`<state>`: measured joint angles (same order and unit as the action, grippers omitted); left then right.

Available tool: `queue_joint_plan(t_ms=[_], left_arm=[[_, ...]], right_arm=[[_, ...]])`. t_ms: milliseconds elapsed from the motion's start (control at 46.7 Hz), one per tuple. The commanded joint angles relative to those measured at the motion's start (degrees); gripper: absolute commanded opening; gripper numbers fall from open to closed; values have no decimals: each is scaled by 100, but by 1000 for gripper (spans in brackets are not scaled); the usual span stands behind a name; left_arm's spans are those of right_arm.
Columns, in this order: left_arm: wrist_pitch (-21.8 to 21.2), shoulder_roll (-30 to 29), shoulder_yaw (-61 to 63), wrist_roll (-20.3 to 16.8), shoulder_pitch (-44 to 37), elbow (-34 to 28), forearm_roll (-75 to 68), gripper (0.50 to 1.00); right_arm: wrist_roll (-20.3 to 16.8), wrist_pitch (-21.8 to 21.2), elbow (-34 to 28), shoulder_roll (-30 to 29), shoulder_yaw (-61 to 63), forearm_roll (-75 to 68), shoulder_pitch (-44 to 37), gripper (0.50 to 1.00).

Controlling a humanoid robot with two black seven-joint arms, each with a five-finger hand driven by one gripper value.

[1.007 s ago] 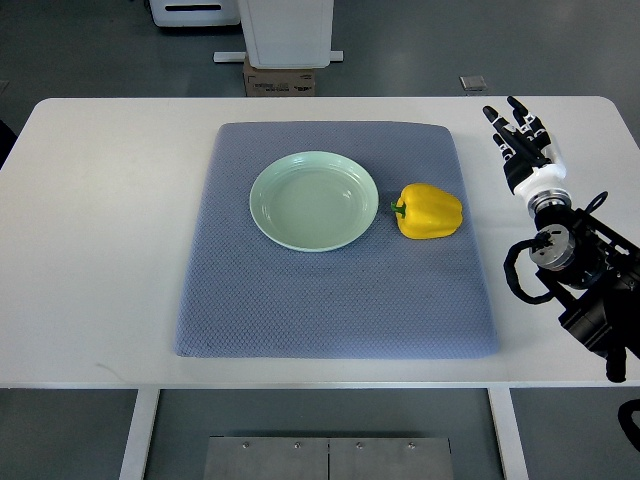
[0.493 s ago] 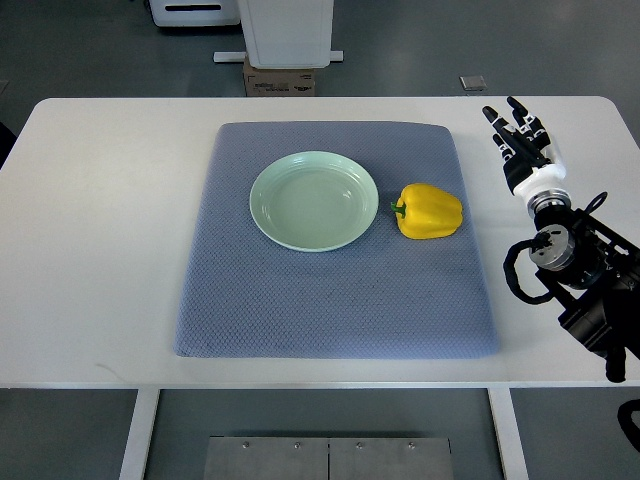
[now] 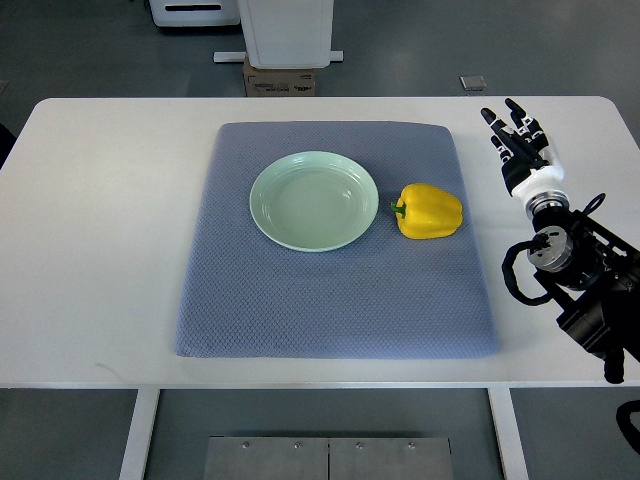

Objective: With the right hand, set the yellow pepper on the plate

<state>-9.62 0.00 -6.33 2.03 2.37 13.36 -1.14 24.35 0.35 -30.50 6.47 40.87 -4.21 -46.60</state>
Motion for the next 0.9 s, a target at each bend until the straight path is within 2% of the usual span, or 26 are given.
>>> queue_joint_plan(t_ms=[0, 879], left_arm=[[4, 0, 0, -1, 0, 0, 0, 1000], [4, 0, 0, -1, 0, 0, 0, 1000]], right_arm=[[-1, 0, 0, 4, 0, -1, -7, 1000], [8, 9, 9, -23, -17, -1, 19, 1000]])
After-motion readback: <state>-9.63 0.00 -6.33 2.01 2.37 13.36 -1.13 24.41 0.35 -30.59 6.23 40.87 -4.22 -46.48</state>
